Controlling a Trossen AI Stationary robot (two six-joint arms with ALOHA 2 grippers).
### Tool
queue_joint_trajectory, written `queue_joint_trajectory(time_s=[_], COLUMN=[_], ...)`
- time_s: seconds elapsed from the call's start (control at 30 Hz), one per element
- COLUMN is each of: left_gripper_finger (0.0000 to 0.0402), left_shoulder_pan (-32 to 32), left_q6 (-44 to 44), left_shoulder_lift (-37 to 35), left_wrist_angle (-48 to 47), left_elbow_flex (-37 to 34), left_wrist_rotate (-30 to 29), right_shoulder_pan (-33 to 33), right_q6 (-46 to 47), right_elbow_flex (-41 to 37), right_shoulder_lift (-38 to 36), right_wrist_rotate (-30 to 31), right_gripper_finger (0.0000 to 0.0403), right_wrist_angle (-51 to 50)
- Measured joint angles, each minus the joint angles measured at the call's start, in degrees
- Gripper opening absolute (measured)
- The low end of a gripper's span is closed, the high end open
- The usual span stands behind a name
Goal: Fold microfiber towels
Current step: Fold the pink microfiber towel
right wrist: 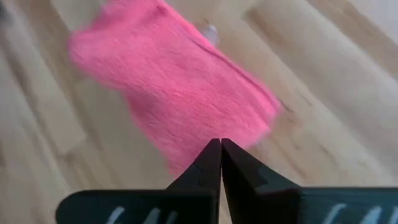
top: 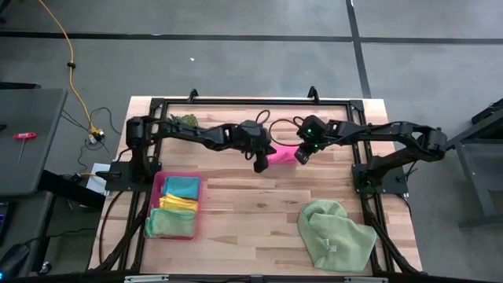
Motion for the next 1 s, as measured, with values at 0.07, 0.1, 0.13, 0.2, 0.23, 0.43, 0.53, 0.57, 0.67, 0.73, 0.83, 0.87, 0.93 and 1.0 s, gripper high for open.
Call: queue_joint_trajectory(time_s=[0.07,0.1,0.13,0.2,0.23,0.43,0.53,0.57,0.67,0.73,0.83,0.87,0.93,1.0], left_gripper_finger=[0.0,0.0,0.0,0.0,0.0,0.0,0.0,0.0,0.0,0.0,0.0,0.0,0.0,0.0], left_shoulder_pan=[-0.51,-0.72,-0.78,-0.78,-0.74,0.03,-0.06,-0.14,-0.28,-0.26,0.14,0.23,0.27,0.24], left_q6=[-0.43,-0.4,-0.4,-0.23,-0.32,1.64,4.13,4.72,6.35,7.51,11.28,13.01,16.46,18.58], left_shoulder_lift=[1.47,2.06,2.67,4.4,5.05,9.19,9.77,9.67,9.51,9.53,9.53,9.53,9.53,9.53], left_wrist_angle=[2.42,3.46,4.17,4.5,4.18,6.24,5.74,6.12,5.98,5.68,3.31,2.4,0.99,-1.25], left_elbow_flex=[0.0,0.0,0.03,0.74,0.81,3.19,3.35,3.46,3.47,3.43,3.38,3.24,3.07,3.01], left_wrist_rotate=[-0.72,-0.73,-0.83,-2.24,-3.22,-5.65,-6.05,-5.9,-5.42,-5.41,-5.64,-5.66,-5.88,-7.46], right_shoulder_pan=[0.17,0.41,0.71,1.25,1.39,1.38,1.22,1.24,1.33,1.33,1.33,1.33,1.33,1.33], right_q6=[1.4,1.72,2.22,2.91,2.95,5.01,7.26,7.78,8.78,8.84,8.93,9.13,9.1,9.1], right_elbow_flex=[-0.97,-1.21,-1.41,-1.99,-2.36,-5.86,-7.75,-8.17,-8.39,-8.39,-8.37,-8.37,-8.37,-8.35], right_shoulder_lift=[-0.08,-0.08,-0.08,-0.08,-0.08,0.36,0.4,0.65,1.73,2.49,3.27,3.36,3.33,3.33], right_wrist_rotate=[-1.21,-1.63,-1.63,-1.64,-1.61,-0.22,-0.07,-0.07,0.52,0.42,-0.65,-0.68,-0.71,-0.75], right_gripper_finger=[0.0003,0.0002,0.0001,0.0001,0.0001,0.0,0.0,0.0,0.0,0.0,0.0,0.0,0.0,0.0], right_wrist_angle=[3.27,4.57,5.94,7.79,8.09,13.57,18.82,19.82,21.08,22.13,23.58,23.59,23.63,23.63])
